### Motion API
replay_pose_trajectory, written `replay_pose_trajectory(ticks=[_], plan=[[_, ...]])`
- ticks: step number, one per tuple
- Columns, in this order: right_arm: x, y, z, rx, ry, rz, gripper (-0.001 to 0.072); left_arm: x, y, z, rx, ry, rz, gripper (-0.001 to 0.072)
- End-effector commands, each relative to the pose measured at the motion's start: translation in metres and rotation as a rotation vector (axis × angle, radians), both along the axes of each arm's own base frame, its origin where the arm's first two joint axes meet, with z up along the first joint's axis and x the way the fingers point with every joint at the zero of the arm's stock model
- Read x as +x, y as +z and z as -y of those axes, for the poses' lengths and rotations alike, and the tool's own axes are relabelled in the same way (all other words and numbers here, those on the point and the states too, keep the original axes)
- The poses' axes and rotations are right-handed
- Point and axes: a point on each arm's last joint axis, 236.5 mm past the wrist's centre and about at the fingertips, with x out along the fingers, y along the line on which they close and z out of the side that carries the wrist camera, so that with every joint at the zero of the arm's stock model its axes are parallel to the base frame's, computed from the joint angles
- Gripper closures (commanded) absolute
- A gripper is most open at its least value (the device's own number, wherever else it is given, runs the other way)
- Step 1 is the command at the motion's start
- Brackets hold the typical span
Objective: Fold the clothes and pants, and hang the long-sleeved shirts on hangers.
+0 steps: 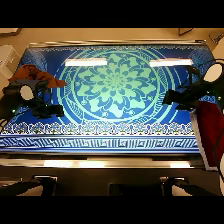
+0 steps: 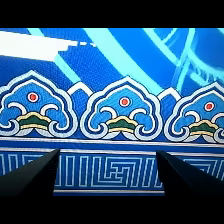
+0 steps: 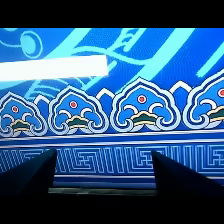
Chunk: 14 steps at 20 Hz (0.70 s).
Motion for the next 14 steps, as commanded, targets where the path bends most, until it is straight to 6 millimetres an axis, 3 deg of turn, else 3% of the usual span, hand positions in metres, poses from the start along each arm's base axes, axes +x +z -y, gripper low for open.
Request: replay_pose_trajectory(ticks=[1, 7, 10, 12, 13, 14], plan=[[0.008, 0.001, 0.0, -0.001, -0.007, 0.033, 0.0027, 0.0, 0.0, 0.0, -0.001, 0.001, 0.0, -0.0009], [0.051, 0.013, 0.007, -0.02, -0.048, 0.221, 0.0027, 0.031, 0.005, 0.003, -0.015, 0.024, 0.13, -0.0008], [0.064, 0.018, 0.011, -0.033, -0.058, 0.276, 0.0027, 0.057, 0.011, 0.004, -0.025, 0.033, 0.241, -0.0008], [0.074, 0.022, 0.015, -0.058, -0.031, 0.33, 0.0029, 0.101, 0.028, 0.001, -0.04, 0.061, 0.424, -0.0011], [0.078, 0.025, 0.016, -0.07, -0.018, 0.353, 0.0029, 0.128, 0.046, -0.011, -0.05, 0.111, 0.534, -0.0011], [0.081, 0.026, 0.017, -0.073, -0.021, 0.366, 0.0029, 0.156, 0.065, -0.041, -0.07, 0.238, 0.608, -0.001]])
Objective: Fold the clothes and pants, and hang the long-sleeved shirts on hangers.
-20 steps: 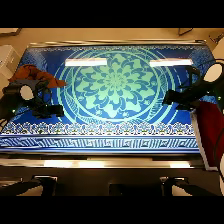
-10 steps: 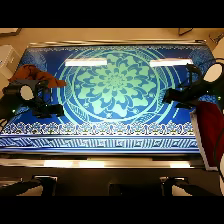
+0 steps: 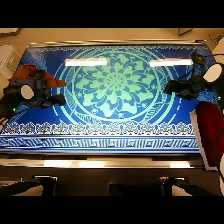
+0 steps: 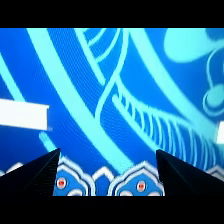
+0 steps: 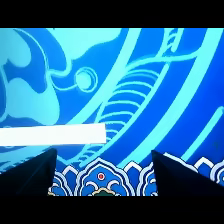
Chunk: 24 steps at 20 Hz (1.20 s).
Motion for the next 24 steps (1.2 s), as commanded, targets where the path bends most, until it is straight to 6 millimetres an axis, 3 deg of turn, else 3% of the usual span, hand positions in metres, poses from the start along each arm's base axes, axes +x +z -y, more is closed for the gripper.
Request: replay_pose_trajectory(ticks=[1, 3, 5, 7, 9, 11, 15, 17, 18, 19, 20, 22, 24], plan=[[0.016, 0.007, 0.005, -0.03, 0.011, 0.078, 0.0028, 0.083, 0.051, -0.074, -0.07, 0.265, 0.267, -0.0011], [0.014, 0.005, 0.004, -0.027, 0.013, 0.066, 0.0029, 0.096, 0.047, -0.155, -0.146, 0.487, 0.202, -0.001], [0.01, 0.003, 0.003, -0.027, 0.017, 0.049, 0.0029, 0.074, 0.016, -0.222, -0.245, 0.664, 0.044, -0.001], [0.008, 0.002, 0.003, -0.024, 0.019, 0.036, 0.0029, 0.042, -0.021, -0.256, -0.335, 0.769, -0.086, -0.0011], [0.007, 0.002, 0.0, -0.013, 0.021, 0.033, 0.0029, 0.018, -0.056, -0.277, -0.363, 0.834, -0.17, -0.0011], [0.007, 0.003, -0.004, 0.008, 0.023, 0.033, 0.0029, 0.022, -0.077, -0.284, -0.361, 0.795, -0.156, -0.0011], [0.002, 0.004, -0.02, 0.078, 0.035, 0.012, 0.0029, 0.073, -0.089, -0.275, -0.423, 0.705, 0.005, -0.0011], [-0.008, 0.003, -0.032, 0.129, 0.051, -0.028, 0.0029, 0.083, -0.097, -0.273, -0.399, 0.691, 0.028, -0.001], [-0.014, 0.002, -0.037, 0.147, 0.062, -0.056, 0.0028, 0.086, -0.099, -0.27, -0.398, 0.686, 0.033, 0.0033], [-0.02, 0.001, -0.04, 0.157, 0.069, -0.078, 0.0028, 0.088, -0.097, -0.263, -0.404, 0.675, 0.029, 0.0445], [-0.024, -0.001, -0.041, 0.159, 0.074, -0.095, 0.0028, 0.092, -0.09, -0.255, -0.416, 0.661, 0.036, 0.0686], [-0.023, 0.0, -0.04, 0.159, 0.074, -0.093, 0.0028, 0.104, -0.053, -0.237, -0.414, 0.602, 0.102, 0.068], [-0.017, 0.003, -0.04, 0.16, 0.067, -0.064, 0.0028, 0.111, 0.007, -0.205, -0.341, 0.432, 0.193, 0.068]])
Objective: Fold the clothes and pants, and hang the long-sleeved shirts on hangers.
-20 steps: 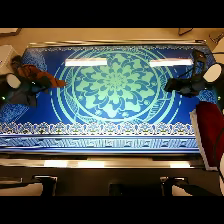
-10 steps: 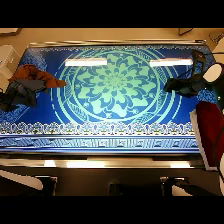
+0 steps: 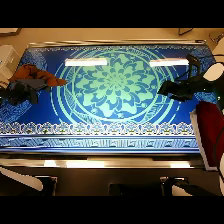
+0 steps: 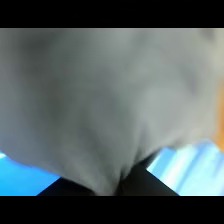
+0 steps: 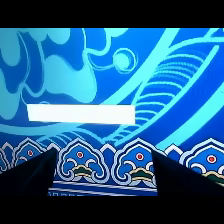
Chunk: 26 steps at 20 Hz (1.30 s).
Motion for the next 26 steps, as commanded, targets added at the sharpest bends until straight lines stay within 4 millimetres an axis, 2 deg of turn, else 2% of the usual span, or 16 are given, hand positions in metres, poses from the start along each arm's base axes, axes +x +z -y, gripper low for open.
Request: replay_pose_trajectory(ticks=[1, 2, 4, 6, 8, 9, 10, 12, 14, 16, 20, 21, 22, 23, 24, 26], plan=[[0.001, 0.006, -0.004, 0.012, 0.01, 0.015, 0.0029, 0.009, 0.097, 0.06, 0.157, -0.236, 0.166, 0.068], [0.001, 0.012, -0.004, -0.001, 0.037, 0.035, 0.003, 0.003, 0.141, 0.093, 0.223, -0.339, 0.233, 0.068], [0.001, 0.029, -0.004, -0.022, 0.079, 0.082, 0.003, -0.025, 0.241, 0.173, 0.318, -0.493, 0.408, 0.0681], [0.001, 0.055, -0.001, -0.048, 0.093, 0.146, 0.0029, -0.077, 0.33, 0.261, 0.375, -0.636, 0.603, 0.068], [-0.004, 0.084, 0.005, -0.085, 0.085, 0.219, 0.0029, -0.136, 0.381, 0.339, 0.357, -0.788, 0.75, 0.0681], [-0.007, 0.098, 0.009, -0.109, 0.079, 0.253, 0.0029, -0.166, 0.396, 0.376, 0.314, -0.861, 0.801, 0.068], [-0.012, 0.111, 0.016, -0.143, 0.07, 0.287, 0.0029, -0.191, 0.401, 0.408, 0.262, -0.929, 0.819, 0.068], [-0.024, 0.132, 0.033, -0.225, 0.044, 0.338, 0.0029, -0.224, 0.388, 0.458, 0.197, -1.038, 0.783, 0.068], [-0.036, 0.148, 0.05, -0.301, 0.018, 0.374, 0.003, -0.241, 0.345, 0.493, 0.195, -1.117, 0.681, 0.068], [-0.047, 0.153, 0.059, -0.345, 0.004, 0.37, 0.0048, -0.25, 0.276, 0.515, 0.206, -1.182, 0.518, 0.068], [-0.063, 0.129, 0.056, -0.324, 0.025, 0.238, 0.0047, -0.276, 0.085, 0.536, 0.118, -1.17, 0.004, 0.0679], [-0.063, 0.121, 0.056, -0.318, 0.029, 0.204, 0.0047, -0.285, 0.051, 0.544, 0.067, -1.164, -0.09, 0.0679], [-0.062, 0.113, 0.055, -0.314, 0.035, 0.176, 0.0047, -0.29, 0.031, 0.552, 0.019, -1.154, -0.16, 0.0647], [-0.06, 0.104, 0.054, -0.306, 0.043, 0.143, 0.0047, -0.29, 0.02, 0.559, -0.026, -1.15, -0.201, 0.0413], [-0.058, 0.095, 0.051, -0.29, 0.054, 0.113, 0.0047, -0.286, 0.021, 0.566, -0.077, -1.159, -0.209, 0.0023], [-0.055, 0.073, 0.038, -0.232, 0.088, 0.033, 0.0046, -0.256, 0.048, 0.561, -0.118, -1.152, -0.143, -0.001]])
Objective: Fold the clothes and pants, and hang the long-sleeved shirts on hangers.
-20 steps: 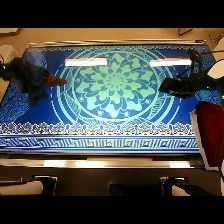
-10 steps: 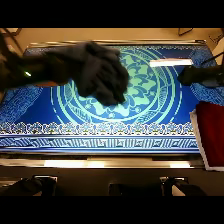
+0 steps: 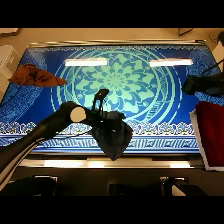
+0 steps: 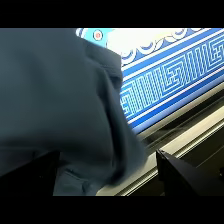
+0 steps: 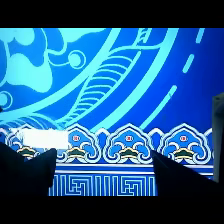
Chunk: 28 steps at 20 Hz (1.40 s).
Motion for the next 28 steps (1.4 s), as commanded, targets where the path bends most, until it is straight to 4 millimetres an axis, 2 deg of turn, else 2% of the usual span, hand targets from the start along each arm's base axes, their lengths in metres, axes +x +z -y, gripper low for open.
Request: replay_pose_trajectory(ticks=[1, 2, 3, 5, 7, 9, 12, 14, 15, 16, 17, 21, 25, 26, 28], plan=[[-0.001, -0.037, -0.025, 0.105, 0.048, -0.159, 0.0045, 0.03, 0.016, -0.009, -0.071, 0.016, -0.046, -0.001], [-0.002, -0.048, -0.039, 0.165, 0.074, -0.208, 0.0045, 0.048, 0.034, -0.029, -0.065, 0.02, -0.004, -0.001], [-0.006, -0.062, -0.055, 0.233, 0.098, -0.263, 0.0045, 0.066, 0.049, -0.059, -0.03, 0.031, 0.038, -0.001], [-0.02, -0.093, -0.076, 0.331, 0.116, -0.367, 0.0045, 0.083, 0.053, -0.126, 0.082, 0.089, 0.047, -0.0009], [-0.045, -0.133, -0.088, 0.393, 0.126, -0.485, 0.0044, 0.074, 0.028, -0.175, 0.164, 0.119, -0.055, -0.0008], [-0.073, -0.171, -0.094, 0.43, 0.105, -0.598, 0.0044, 0.052, -0.013, -0.194, 0.191, 0.121, -0.169, -0.0007], [-0.105, -0.209, -0.102, 0.473, 0.069, -0.704, 0.0044, 0.015, -0.078, -0.185, 0.147, 0.177, -0.304, -0.0007], [-0.112, -0.223, -0.102, 0.475, 0.049, -0.719, 0.0044, 0.003, -0.105, -0.174, 0.087, 0.253, -0.341, -0.0002], [-0.112, -0.226, -0.102, 0.475, 0.042, -0.716, 0.0044, 0.002, -0.113, -0.169, 0.055, 0.288, -0.346, 0.0023], [-0.11, -0.227, -0.101, 0.474, 0.038, -0.707, 0.0044, 0.004, -0.117, -0.166, 0.032, 0.324, -0.345, 0.0111], [-0.107, -0.227, -0.103, 0.483, 0.034, -0.695, 0.0044, 0.009, -0.12, -0.165, 0.018, 0.354, -0.331, 0.0124], [-0.096, -0.224, -0.111, 0.525, 0.019, -0.654, 0.0045, 0.031, -0.116, -0.157, -0.036, 0.405, -0.263, 0.0125], [-0.092, -0.223, -0.112, 0.532, 0.01, -0.641, 0.0044, 0.026, -0.126, -0.14, -0.038, 0.39, -0.276, 0.0127], [-0.092, -0.224, -0.111, 0.531, 0.009, -0.639, 0.0044, 0.024, -0.13, -0.136, -0.034, 0.388, -0.283, 0.0147], [-0.09, -0.228, -0.115, 0.5, 0.029, -0.624, 0.0043, 0.022, -0.133, -0.133, -0.028, 0.38, -0.285, 0.0441]])
